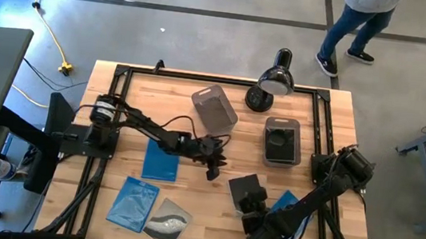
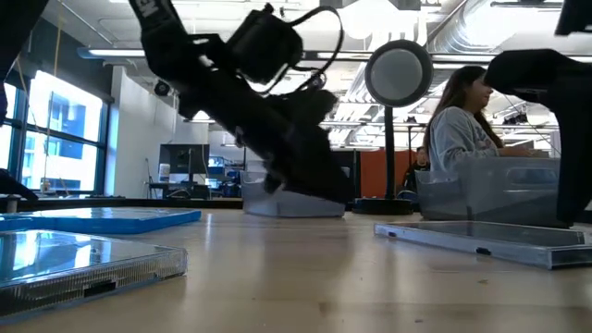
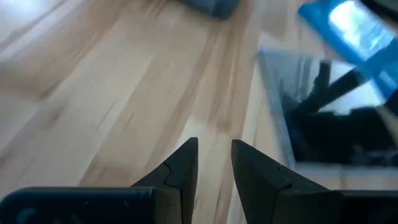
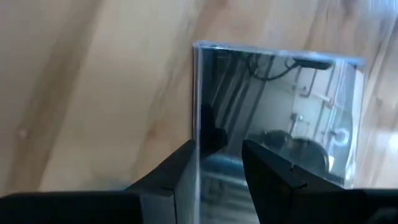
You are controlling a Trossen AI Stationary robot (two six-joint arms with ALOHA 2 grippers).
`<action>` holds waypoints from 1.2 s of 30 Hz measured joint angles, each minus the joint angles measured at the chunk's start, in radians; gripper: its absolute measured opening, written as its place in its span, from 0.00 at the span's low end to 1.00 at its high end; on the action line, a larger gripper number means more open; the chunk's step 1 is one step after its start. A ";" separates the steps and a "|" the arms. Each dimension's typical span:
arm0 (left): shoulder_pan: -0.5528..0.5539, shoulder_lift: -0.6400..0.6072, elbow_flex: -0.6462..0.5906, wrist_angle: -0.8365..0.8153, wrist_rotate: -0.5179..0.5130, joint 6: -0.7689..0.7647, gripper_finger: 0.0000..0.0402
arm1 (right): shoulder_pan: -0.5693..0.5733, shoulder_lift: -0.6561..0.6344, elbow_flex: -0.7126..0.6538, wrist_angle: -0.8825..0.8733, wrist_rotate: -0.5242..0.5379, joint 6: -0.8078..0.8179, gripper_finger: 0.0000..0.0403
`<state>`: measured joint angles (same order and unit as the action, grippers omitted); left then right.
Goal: Pick & place jewel cases by type
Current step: Put the right black CD case into the right black bin
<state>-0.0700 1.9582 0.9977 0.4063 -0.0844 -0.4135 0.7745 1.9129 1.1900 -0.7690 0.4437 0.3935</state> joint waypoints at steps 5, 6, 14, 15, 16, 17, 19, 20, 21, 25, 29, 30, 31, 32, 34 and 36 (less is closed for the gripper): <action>-0.002 0.077 0.103 0.012 0.016 0.078 0.24 | 0.008 0.000 0.000 -0.004 -0.027 -0.011 0.31; -0.002 0.088 0.123 0.002 0.032 0.099 0.24 | 0.012 0.000 0.000 -0.006 -0.028 -0.020 0.31; -0.002 0.179 0.304 -0.221 0.054 0.188 0.24 | 0.025 -0.002 -0.041 -0.033 -0.005 -0.030 0.31; -0.002 0.185 0.317 -0.256 0.059 0.217 0.24 | 0.025 -0.003 -0.054 -0.026 -0.003 -0.032 0.31; -0.002 0.197 0.336 -0.270 0.070 0.248 0.24 | 0.025 -0.007 -0.070 -0.018 -0.001 -0.032 0.31; -0.002 0.203 0.346 -0.288 0.075 0.270 0.24 | 0.025 -0.008 -0.082 -0.013 0.007 -0.031 0.31; -0.003 0.201 0.360 -0.340 0.076 0.310 0.24 | 0.025 -0.008 -0.102 -0.001 0.027 -0.030 0.31; -0.003 0.200 0.362 -0.355 0.075 0.337 0.24 | 0.025 -0.010 -0.108 0.004 0.034 -0.032 0.31; -0.002 0.200 0.365 -0.366 0.075 0.358 0.24 | 0.025 -0.011 -0.109 0.005 0.036 -0.032 0.31; -0.001 0.196 0.365 -0.381 0.112 0.412 0.30 | 0.024 -0.008 -0.100 -0.003 0.041 -0.037 0.31; -0.003 0.196 0.375 -0.411 0.159 0.476 0.43 | 0.024 -0.010 -0.100 -0.002 0.049 -0.034 0.31; -0.007 0.195 0.376 -0.419 0.162 0.487 0.46 | 0.024 -0.010 -0.100 -0.002 0.052 -0.038 0.31; -0.009 0.195 0.377 -0.428 0.162 0.496 0.49 | 0.024 -0.010 -0.101 -0.002 0.062 -0.047 0.31; -0.014 0.194 0.377 -0.437 0.168 0.500 0.52 | 0.024 -0.009 -0.101 -0.002 0.078 -0.058 0.31; -0.022 0.192 0.377 -0.456 0.176 0.504 0.55 | 0.019 -0.009 -0.102 -0.001 0.108 -0.066 0.31; -0.034 0.191 0.377 -0.473 0.192 0.504 0.57 | 0.011 -0.009 -0.100 -0.003 0.118 -0.057 0.31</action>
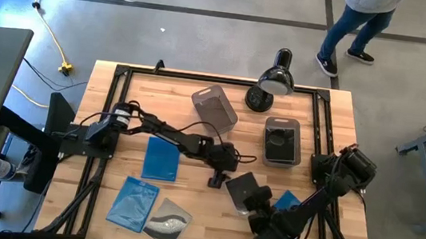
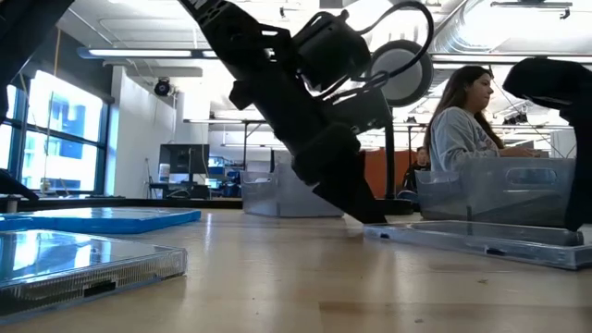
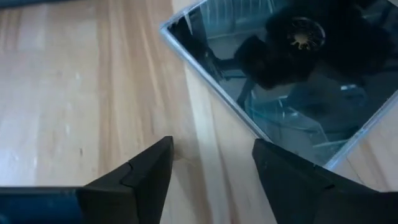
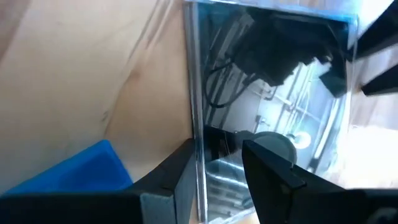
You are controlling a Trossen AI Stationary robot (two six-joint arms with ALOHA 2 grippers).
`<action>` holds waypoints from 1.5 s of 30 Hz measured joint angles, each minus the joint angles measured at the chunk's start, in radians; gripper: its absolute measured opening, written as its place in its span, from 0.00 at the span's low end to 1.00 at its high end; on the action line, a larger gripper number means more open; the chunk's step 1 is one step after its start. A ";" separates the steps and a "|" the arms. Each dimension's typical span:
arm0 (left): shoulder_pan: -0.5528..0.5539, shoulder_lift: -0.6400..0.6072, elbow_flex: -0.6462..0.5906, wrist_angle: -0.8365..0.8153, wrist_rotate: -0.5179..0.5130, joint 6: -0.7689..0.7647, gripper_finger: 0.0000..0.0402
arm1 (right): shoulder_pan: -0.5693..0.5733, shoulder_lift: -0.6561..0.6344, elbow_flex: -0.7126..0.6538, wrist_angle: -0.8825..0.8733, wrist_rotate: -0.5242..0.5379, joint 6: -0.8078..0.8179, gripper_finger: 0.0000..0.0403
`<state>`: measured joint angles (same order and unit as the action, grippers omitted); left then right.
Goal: Pick & place jewel cases by type
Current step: Put the right black CD case into the right black bin
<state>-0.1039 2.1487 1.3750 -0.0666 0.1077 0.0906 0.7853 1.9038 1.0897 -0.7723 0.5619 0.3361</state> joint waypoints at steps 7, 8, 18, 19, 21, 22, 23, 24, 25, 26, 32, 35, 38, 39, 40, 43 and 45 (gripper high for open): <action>-0.033 -0.013 0.000 -0.082 -0.005 -0.032 0.54 | -0.012 0.000 0.009 0.027 -0.037 -0.026 0.31; -0.033 -0.018 0.000 -0.092 0.001 -0.041 0.54 | -0.009 0.000 0.008 0.028 -0.035 -0.029 0.31; -0.100 -0.020 -0.001 -0.171 0.060 -0.096 0.52 | -0.013 0.001 0.009 0.028 -0.014 -0.049 0.36; -0.110 -0.020 -0.001 -0.186 0.054 -0.098 0.52 | -0.013 0.001 0.009 0.029 -0.012 -0.044 0.37; -0.127 -0.020 0.000 -0.211 0.027 -0.100 0.52 | -0.013 0.001 0.009 0.030 -0.007 -0.041 0.40; -0.134 -0.020 0.000 -0.218 0.014 -0.099 0.52 | -0.012 0.001 0.009 0.031 -0.003 -0.041 0.42; -0.140 -0.020 0.000 -0.222 0.004 -0.098 0.52 | -0.012 0.001 0.009 0.032 0.001 -0.046 0.43; -0.144 -0.020 0.000 -0.224 -0.003 -0.098 0.52 | -0.011 0.001 0.009 0.033 0.007 -0.052 0.45; -0.148 -0.020 0.000 -0.224 -0.008 -0.098 0.52 | -0.011 0.001 0.009 0.035 0.012 -0.061 0.46; -0.149 -0.020 -0.001 -0.224 -0.009 -0.098 0.52 | -0.011 0.001 0.009 0.037 0.018 -0.072 0.47; -0.148 -0.020 -0.003 -0.233 -0.004 -0.091 0.52 | -0.009 0.004 0.007 0.069 0.081 -0.166 0.49; -0.148 -0.021 -0.003 -0.236 0.002 -0.091 0.52 | -0.012 0.004 0.006 0.095 0.071 -0.189 0.49; -0.148 -0.021 -0.003 -0.237 0.006 -0.091 0.52 | -0.012 0.004 0.006 0.098 0.083 -0.185 0.49; -0.148 -0.021 -0.003 -0.237 0.006 -0.091 0.52 | -0.012 0.004 0.006 0.099 0.088 -0.185 0.49; -0.148 -0.021 -0.003 -0.239 0.006 -0.091 0.52 | -0.012 0.004 0.006 0.100 0.096 -0.184 0.49; -0.148 -0.021 -0.004 -0.244 0.007 -0.087 0.52 | -0.012 0.004 0.006 0.102 0.102 -0.188 0.49; -0.147 -0.021 -0.003 -0.247 0.006 -0.083 0.52 | -0.012 0.004 0.006 0.105 0.107 -0.188 0.49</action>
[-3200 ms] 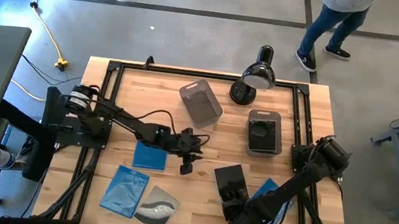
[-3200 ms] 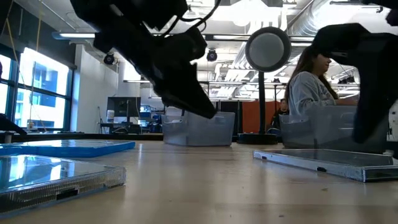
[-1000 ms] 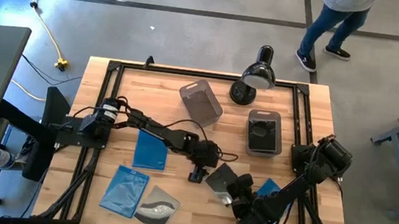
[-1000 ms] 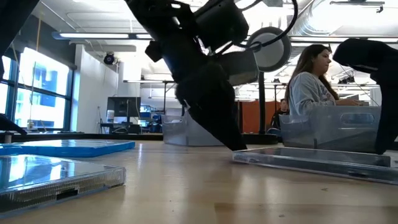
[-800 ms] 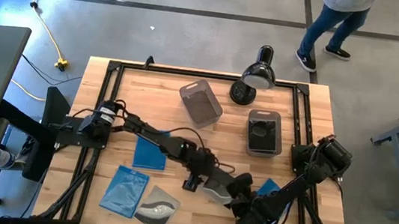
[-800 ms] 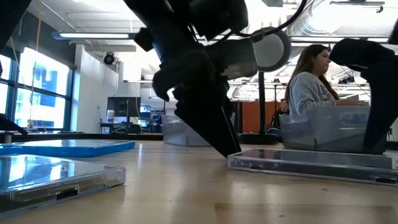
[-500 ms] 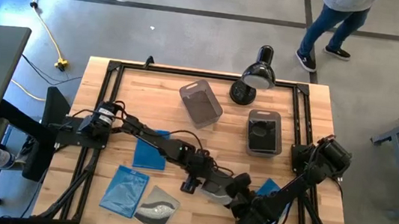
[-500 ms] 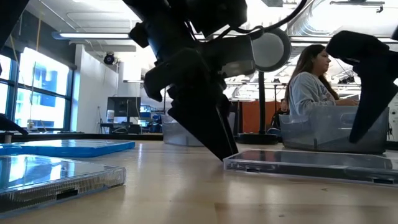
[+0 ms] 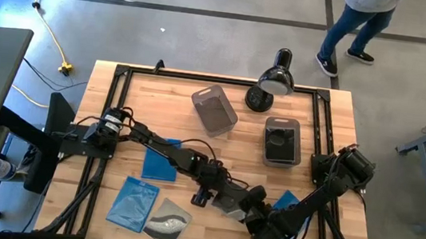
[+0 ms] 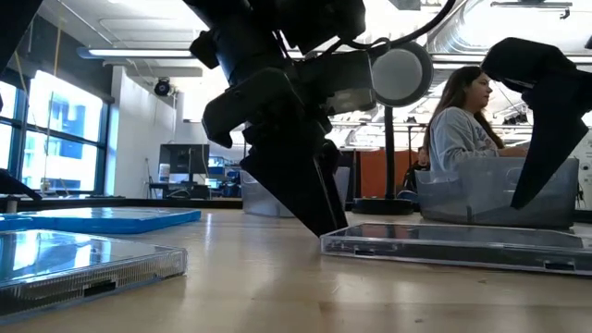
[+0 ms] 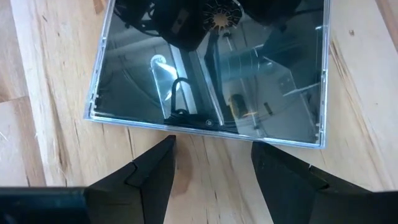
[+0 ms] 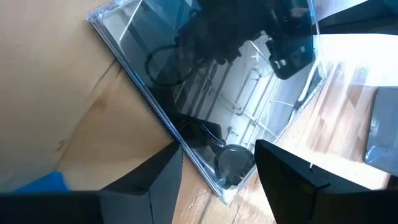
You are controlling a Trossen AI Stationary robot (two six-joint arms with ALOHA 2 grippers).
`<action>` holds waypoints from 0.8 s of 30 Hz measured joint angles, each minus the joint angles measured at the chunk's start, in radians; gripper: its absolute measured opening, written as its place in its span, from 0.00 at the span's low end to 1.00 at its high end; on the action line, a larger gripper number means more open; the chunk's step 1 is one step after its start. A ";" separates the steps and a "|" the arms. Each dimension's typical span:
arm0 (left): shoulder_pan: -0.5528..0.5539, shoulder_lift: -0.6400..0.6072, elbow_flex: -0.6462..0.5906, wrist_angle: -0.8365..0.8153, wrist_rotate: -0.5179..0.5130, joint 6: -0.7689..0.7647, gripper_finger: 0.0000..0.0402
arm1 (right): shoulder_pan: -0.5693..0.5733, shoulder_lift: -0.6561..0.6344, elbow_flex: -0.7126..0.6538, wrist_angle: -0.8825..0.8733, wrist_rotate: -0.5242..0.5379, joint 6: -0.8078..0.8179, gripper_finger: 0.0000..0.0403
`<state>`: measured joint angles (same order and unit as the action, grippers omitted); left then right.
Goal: Pick & place jewel cases by type
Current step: Put the right black CD case into the right black bin
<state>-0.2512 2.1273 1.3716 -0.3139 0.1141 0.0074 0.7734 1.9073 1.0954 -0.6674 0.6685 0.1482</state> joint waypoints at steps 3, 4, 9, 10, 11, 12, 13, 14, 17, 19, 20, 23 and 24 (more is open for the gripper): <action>0.000 0.000 0.000 0.000 -0.009 0.001 0.52 | 0.003 0.000 0.013 -0.019 0.003 -0.001 0.49; 0.000 0.000 0.000 0.000 -0.012 0.003 0.52 | 0.007 0.000 0.023 -0.030 0.006 -0.006 0.49; 0.000 0.000 0.000 0.000 -0.014 0.015 0.52 | 0.009 -0.002 0.074 -0.067 0.007 -0.076 0.49; 0.000 0.000 0.000 0.001 -0.015 0.015 0.52 | 0.009 -0.002 0.082 -0.066 0.002 -0.090 0.49; 0.000 0.000 0.000 0.003 -0.015 0.015 0.52 | 0.009 -0.002 0.089 -0.065 0.001 -0.105 0.49; 0.000 0.000 -0.001 0.005 -0.015 0.015 0.52 | 0.009 -0.002 0.094 -0.067 0.001 -0.116 0.49; 0.000 0.000 -0.001 0.009 -0.014 0.015 0.52 | 0.009 -0.003 0.099 -0.072 0.002 -0.128 0.49; 0.000 0.000 -0.001 0.014 -0.013 0.015 0.52 | 0.009 -0.003 0.105 -0.080 0.002 -0.137 0.49; 0.000 0.000 -0.002 0.021 -0.003 0.015 0.52 | 0.008 -0.003 0.123 -0.114 0.014 -0.155 0.49; 0.000 0.000 -0.002 0.023 -0.002 0.015 0.52 | 0.008 -0.004 0.130 -0.158 0.042 -0.152 0.49; 0.000 0.000 -0.002 0.024 -0.002 0.015 0.52 | 0.007 -0.004 0.134 -0.184 0.057 -0.150 0.49; 0.000 0.000 -0.002 0.026 -0.007 0.027 0.52 | 0.004 -0.004 0.146 -0.238 0.093 -0.129 0.49; -0.001 0.000 -0.002 0.026 -0.008 0.033 0.52 | 0.004 -0.004 0.151 -0.249 0.098 -0.122 0.49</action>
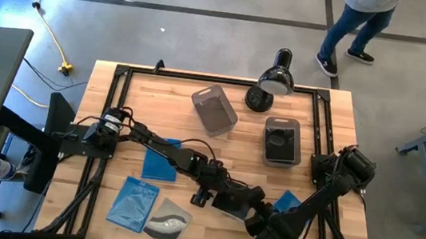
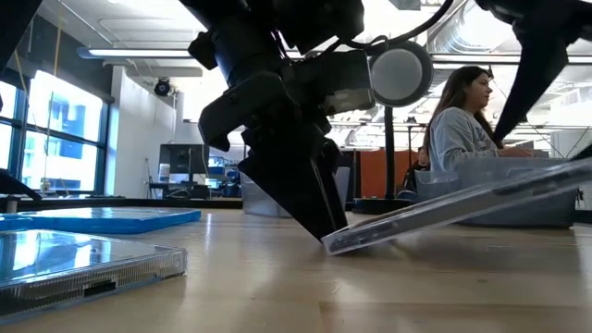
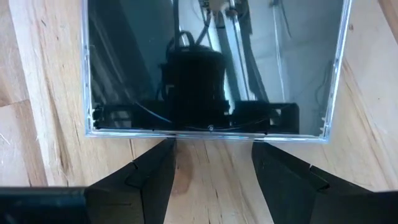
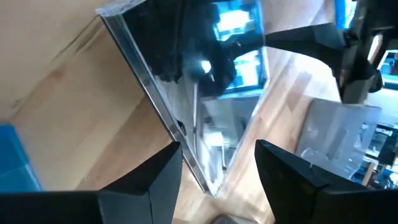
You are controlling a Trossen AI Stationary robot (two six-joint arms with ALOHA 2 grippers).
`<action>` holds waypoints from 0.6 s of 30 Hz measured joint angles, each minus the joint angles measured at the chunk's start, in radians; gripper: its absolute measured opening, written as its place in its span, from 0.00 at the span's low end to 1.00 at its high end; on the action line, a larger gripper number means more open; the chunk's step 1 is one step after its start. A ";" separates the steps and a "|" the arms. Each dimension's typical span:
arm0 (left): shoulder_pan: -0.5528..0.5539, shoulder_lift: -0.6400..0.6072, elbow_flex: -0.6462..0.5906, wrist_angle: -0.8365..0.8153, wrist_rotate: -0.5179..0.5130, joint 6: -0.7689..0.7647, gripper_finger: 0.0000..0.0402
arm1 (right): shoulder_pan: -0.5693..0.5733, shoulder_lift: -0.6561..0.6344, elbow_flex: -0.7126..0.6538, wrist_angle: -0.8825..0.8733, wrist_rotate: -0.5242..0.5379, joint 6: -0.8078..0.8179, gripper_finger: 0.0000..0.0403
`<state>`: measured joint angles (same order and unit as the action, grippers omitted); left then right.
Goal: Pick & place jewel cases by type
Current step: Put the right black CD case into the right black bin
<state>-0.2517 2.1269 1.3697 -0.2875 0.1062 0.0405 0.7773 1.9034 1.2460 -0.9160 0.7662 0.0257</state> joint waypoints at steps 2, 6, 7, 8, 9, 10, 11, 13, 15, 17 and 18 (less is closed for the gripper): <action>-0.004 0.000 0.000 0.003 -0.012 0.001 0.52 | 0.000 -0.001 0.008 -0.019 0.008 -0.004 0.49; -0.004 0.000 0.000 0.008 -0.019 0.005 0.52 | 0.000 -0.001 0.034 -0.052 0.036 -0.006 0.49; -0.004 0.000 0.000 0.009 -0.021 0.006 0.52 | 0.000 -0.001 0.042 -0.061 0.044 -0.007 0.49; -0.005 0.000 0.000 0.014 -0.025 0.008 0.52 | 0.000 -0.001 0.049 -0.069 0.054 -0.008 0.49; -0.005 0.000 0.000 0.018 -0.027 0.008 0.52 | 0.000 -0.002 0.057 -0.078 0.064 -0.008 0.49; -0.005 0.000 0.000 0.020 -0.027 0.008 0.52 | 0.000 -0.002 0.065 -0.087 0.069 -0.008 0.49; -0.005 0.000 0.000 0.023 -0.027 0.009 0.52 | 0.000 -0.002 0.072 -0.094 0.077 -0.008 0.49; -0.005 0.000 0.000 0.030 -0.027 0.010 0.52 | 0.000 -0.002 0.085 -0.102 0.098 -0.008 0.49; -0.005 0.000 -0.001 0.035 -0.027 0.012 0.52 | 0.000 -0.003 0.093 -0.104 0.117 -0.009 0.49; -0.006 0.000 -0.001 0.037 -0.028 0.013 0.52 | -0.002 -0.004 0.098 -0.105 0.114 -0.014 0.49; -0.006 0.000 -0.001 0.038 -0.029 0.013 0.52 | -0.004 -0.003 0.098 -0.105 0.106 -0.015 0.49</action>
<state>-0.2573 2.1265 1.3689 -0.2495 0.0772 0.0537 0.7733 1.8999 1.3437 -1.0214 0.8721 0.0104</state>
